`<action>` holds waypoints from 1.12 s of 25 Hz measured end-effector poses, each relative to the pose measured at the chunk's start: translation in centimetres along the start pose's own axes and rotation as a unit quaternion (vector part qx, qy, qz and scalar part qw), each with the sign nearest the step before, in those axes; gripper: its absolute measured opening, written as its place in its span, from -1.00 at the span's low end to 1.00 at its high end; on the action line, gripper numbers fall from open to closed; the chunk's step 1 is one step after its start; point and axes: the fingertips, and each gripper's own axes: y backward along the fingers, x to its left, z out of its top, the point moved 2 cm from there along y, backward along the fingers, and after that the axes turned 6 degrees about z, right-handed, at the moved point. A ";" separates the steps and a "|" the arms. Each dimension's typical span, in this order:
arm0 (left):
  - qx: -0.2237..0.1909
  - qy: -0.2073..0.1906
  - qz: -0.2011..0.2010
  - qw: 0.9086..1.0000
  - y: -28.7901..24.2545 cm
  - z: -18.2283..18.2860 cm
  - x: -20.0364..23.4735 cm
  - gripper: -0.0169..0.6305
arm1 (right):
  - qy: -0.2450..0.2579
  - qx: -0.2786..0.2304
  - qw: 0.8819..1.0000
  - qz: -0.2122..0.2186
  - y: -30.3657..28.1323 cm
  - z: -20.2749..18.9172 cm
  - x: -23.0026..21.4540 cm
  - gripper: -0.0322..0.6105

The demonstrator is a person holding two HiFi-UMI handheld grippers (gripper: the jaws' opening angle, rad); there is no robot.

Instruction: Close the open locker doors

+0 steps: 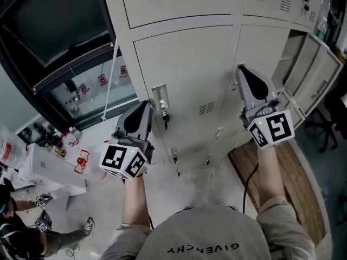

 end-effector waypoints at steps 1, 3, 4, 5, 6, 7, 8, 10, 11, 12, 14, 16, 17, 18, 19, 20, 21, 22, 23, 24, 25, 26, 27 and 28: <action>0.001 0.003 -0.010 1.000 0.0 -0.3 -0.7 -0.96 | 0.002 0.007 1.000 -0.007 1.2 -0.5 -0.4 -0.89; 0.002 0.010 -0.024 1.000 -0.3 -0.7 -2.0 -0.96 | 0.004 0.024 0.999 -0.023 3.7 -1.7 -1.2 -0.89; 0.003 0.014 -0.031 0.999 -0.5 -1.1 -2.7 -0.96 | 0.004 0.034 0.999 -0.033 5.2 -2.3 -1.6 -0.89; 0.004 0.019 -0.040 0.999 -0.7 -1.5 -3.3 -0.96 | 0.006 0.043 0.998 -0.045 6.7 -2.9 -2.0 -0.89; 0.005 0.025 -0.049 0.998 -1.0 -1.9 -4.1 -0.96 | 0.010 0.053 0.997 -0.058 8.4 -3.5 -2.4 -0.89; 0.007 0.031 -0.058 0.998 -1.4 -2.4 -4.9 -0.96 | 0.015 0.063 0.995 -0.071 10.1 -4.0 -2.7 -0.89; 0.009 0.037 -0.067 0.997 -1.7 -2.8 -5.7 -0.96 | 0.018 0.072 0.994 -0.084 11.9 -4.5 -3.1 -0.89; 0.010 0.046 -0.085 0.995 -2.6 -3.6 -7.5 -0.96 | 0.015 0.090 0.990 -0.111 15.4 -5.4 -3.8 -0.89; 0.010 0.049 -0.094 0.994 -3.1 -4.0 -8.4 -0.96 | 0.011 0.098 0.987 -0.123 17.0 -5.7 -4.3 -0.89; 0.011 0.051 -0.103 0.993 -3.7 -4.4 -9.3 -0.96 | 0.007 0.106 0.985 -0.135 18.5 -6.0 -4.7 -0.89; 0.015 0.054 -0.119 0.991 -4.7 -5.4 -11.2 -0.96 | 0.002 0.122 0.980 -0.156 21.5 -6.4 -5.5 -0.89; 0.022 0.055 -0.131 0.990 -5.6 -6.6 -13.1 -0.96 | -0.001 0.134 0.976 -0.173 24.4 -6.7 -6.3 -0.89; 0.025 0.054 -0.136 0.989 -6.1 -7.1 -14.1 -0.96 | -0.002 0.140 0.974 -0.181 25.8 -6.8 -6.8 -0.89; 0.028 0.054 -0.140 0.988 -6.6 -7.7 -15.1 -0.96 | -0.003 0.143 0.971 -0.189 27.2 -6.9 -7.3 -0.89; 0.031 0.053 -0.143 0.988 -7.1 -8.1 -16.1 -0.96 | -0.005 0.146 0.970 -0.197 28.5 -7.0 -7.9 -0.89; 0.033 0.052 -0.145 0.988 -7.7 -8.5 -17.0 -0.96 | -0.007 0.148 0.968 -0.204 29.8 -7.1 -8.5 -0.89; 0.034 0.051 -0.147 0.987 -8.3 -8.9 -18.1 -0.96 | -0.009 0.151 0.966 -0.209 31.1 -7.3 -9.1 -0.89; 0.035 0.051 -0.149 0.987 -8.9 -9.1 -19.1 -0.96 | -0.011 0.154 0.964 -0.214 32.3 -7.5 -9.8 -0.89; 0.034 0.052 -0.150 0.987 -9.5 -9.2 -20.2 -0.96 | -0.013 0.158 0.963 -0.219 33.4 -7.7 -10.6 -0.89; 0.033 0.052 -0.152 0.986 -10.1 -9.2 -21.2 -0.96 | -0.016 0.160 0.961 -0.224 34.5 -8.0 -11.4 -0.89; 0.032 0.053 -0.155 0.986 -10.9 -9.3 -22.4 -0.96 | -0.019 0.161 0.960 -0.229 35.6 -8.2 -12.3 -0.89; 0.031 0.054 -0.157 0.986 -11.6 -9.4 -23.6 -0.96 | -0.022 0.160 0.959 -0.233 36.6 -8.5 -13.1 -0.89; 0.031 0.055 -0.160 0.985 -12.3 -9.5 -24.8 -0.96 | -0.025 0.160 0.958 -0.236 37.5 -8.7 -14.0 -0.89; 0.029 0.055 -0.164 0.984 -13.0 -9.6 -26.1 -0.96 | -0.028 0.160 0.958 -0.238 38.4 -9.0 -14.8 -0.89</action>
